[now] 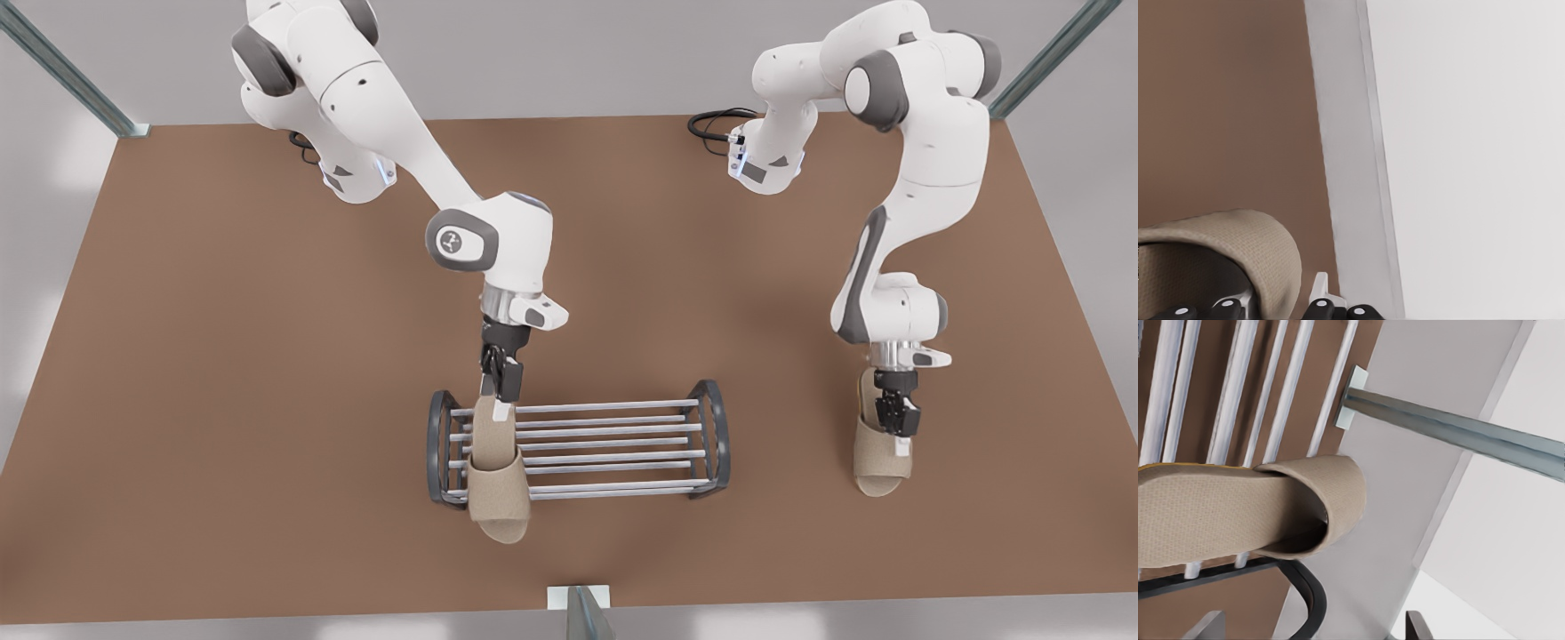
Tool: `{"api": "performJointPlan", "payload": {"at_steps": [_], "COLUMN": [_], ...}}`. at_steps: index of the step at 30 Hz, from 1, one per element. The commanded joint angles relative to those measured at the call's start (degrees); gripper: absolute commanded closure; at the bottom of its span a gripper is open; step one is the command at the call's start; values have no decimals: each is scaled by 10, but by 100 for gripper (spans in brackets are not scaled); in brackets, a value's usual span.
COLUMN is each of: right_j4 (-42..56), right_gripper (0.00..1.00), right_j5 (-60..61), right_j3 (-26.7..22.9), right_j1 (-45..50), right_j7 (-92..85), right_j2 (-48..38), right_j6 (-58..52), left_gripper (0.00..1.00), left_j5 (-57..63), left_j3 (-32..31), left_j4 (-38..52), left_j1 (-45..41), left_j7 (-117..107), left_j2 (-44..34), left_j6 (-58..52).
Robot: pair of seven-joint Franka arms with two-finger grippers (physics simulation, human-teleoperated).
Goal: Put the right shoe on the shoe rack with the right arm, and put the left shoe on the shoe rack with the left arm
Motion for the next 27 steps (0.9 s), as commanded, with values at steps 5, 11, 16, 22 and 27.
{"api": "performJointPlan", "payload": {"at_steps": [5, 11, 16, 22, 27], "right_j4": [-124, -44, 283, 224, 227], "right_gripper": [0, 0, 0, 0, 0], "right_j5": [240, 601, 550, 552, 554], "right_j3": [2, -50, 115, 111, 111], "right_j1": [-142, -305, -444, -446, -447], "right_j7": [-73, 333, 341, 427, 420], "right_j2": [-192, -197, 27, -32, -33], "right_j6": [-4, -338, -508, -470, -467], "left_gripper": [77, 79, 79, 79, 79], "left_j5": [0, 1, 43, 84, 83], "left_j3": [0, -51, -257, -304, -125], "left_j4": [12, 29, 116, 317, 386], "left_j1": [-4, -4, -7, -194, -332], "left_j7": [21, -53, -150, -188, -240], "left_j2": [-63, -98, -171, -87, 10], "left_j6": [9, 177, 286, 478, 480]}}
